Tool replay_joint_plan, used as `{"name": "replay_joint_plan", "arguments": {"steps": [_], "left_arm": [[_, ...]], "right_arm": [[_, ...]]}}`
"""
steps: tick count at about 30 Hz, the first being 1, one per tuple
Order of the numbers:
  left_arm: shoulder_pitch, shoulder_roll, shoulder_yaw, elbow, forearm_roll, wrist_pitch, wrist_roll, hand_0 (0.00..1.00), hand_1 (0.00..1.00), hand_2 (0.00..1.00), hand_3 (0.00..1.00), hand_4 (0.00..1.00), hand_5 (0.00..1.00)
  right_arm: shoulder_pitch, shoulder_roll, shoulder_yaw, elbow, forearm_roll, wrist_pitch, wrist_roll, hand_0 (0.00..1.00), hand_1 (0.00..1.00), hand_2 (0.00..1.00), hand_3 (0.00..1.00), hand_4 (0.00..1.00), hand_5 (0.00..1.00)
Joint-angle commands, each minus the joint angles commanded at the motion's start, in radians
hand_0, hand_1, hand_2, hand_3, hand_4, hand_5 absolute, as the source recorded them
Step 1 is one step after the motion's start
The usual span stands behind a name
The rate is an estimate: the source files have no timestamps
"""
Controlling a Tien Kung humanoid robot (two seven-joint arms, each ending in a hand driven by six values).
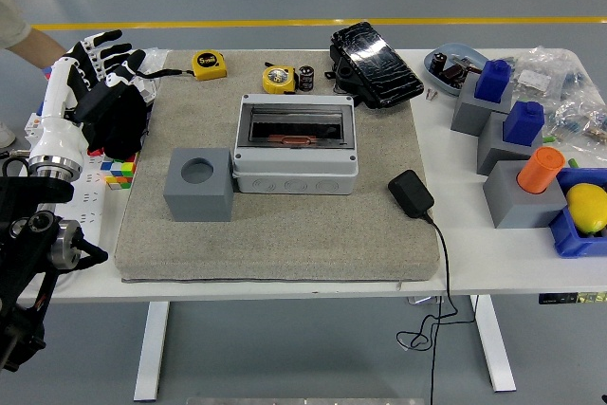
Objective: Fetch the battery,place it into the box,close the lid of the box
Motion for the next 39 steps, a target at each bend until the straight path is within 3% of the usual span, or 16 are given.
{"name": "replay_joint_plan", "arguments": {"steps": [18, 39], "left_arm": [[0.011, -0.005, -0.03, 0.013, 0.009, -0.031, 0.033, 0.697, 0.7, 0.679, 0.718, 0.987, 0.38], [0.022, -0.008, -0.045, 0.011, 0.012, -0.039, 0.037, 0.687, 0.685, 0.674, 0.707, 0.98, 0.374]], "right_arm": [[-0.01, 0.011, 0.014, -0.002, 0.001, 0.005, -0.005, 0.582, 0.607, 0.59, 0.544, 0.921, 0.482], [-0.012, 0.013, 0.026, -0.003, 0.002, 0.004, -0.005, 0.582, 0.608, 0.592, 0.544, 0.922, 0.485]]}}
